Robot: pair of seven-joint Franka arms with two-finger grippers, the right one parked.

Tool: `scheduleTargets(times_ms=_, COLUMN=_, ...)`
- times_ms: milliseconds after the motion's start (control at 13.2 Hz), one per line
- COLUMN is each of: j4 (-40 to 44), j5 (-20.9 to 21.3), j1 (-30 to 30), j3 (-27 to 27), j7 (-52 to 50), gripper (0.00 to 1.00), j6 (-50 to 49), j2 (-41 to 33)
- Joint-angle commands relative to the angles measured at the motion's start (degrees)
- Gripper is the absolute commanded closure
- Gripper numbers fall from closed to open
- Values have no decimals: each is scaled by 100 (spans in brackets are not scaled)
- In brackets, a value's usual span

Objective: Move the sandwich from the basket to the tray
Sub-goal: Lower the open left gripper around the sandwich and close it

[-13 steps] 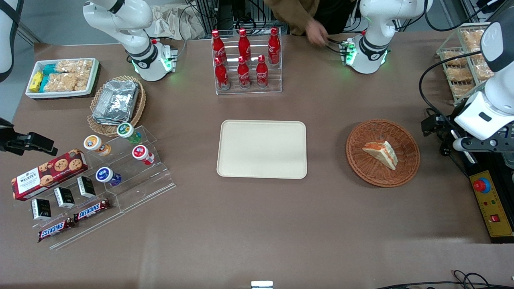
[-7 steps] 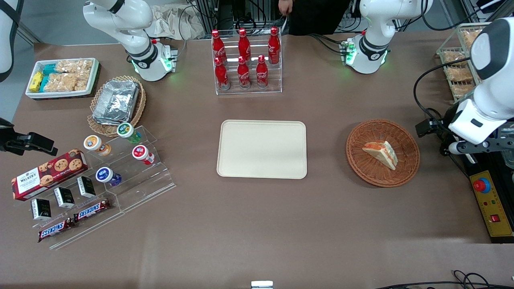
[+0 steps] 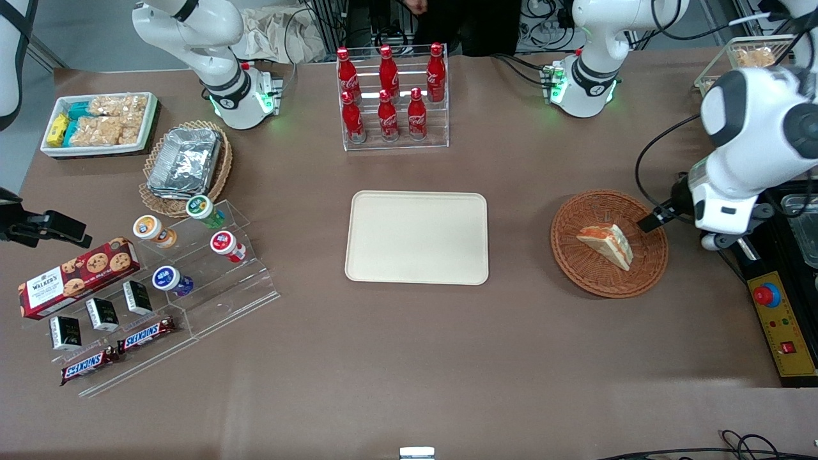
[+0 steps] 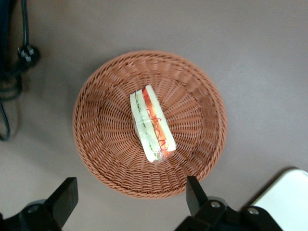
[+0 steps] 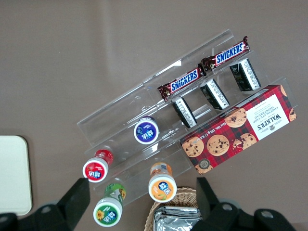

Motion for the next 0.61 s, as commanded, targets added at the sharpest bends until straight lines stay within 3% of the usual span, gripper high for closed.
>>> scheduleTargets(times_ms=0, j4=-585, j5=-231, j1=19, j3=-5, j7=-507, gripper=0, j6=796, j2=52)
scheduleTargets(times_ms=532, j4=-1149, j5=-276, j1=19, j3=-5, j7=-1614, gripper=0, j6=2520, j2=895)
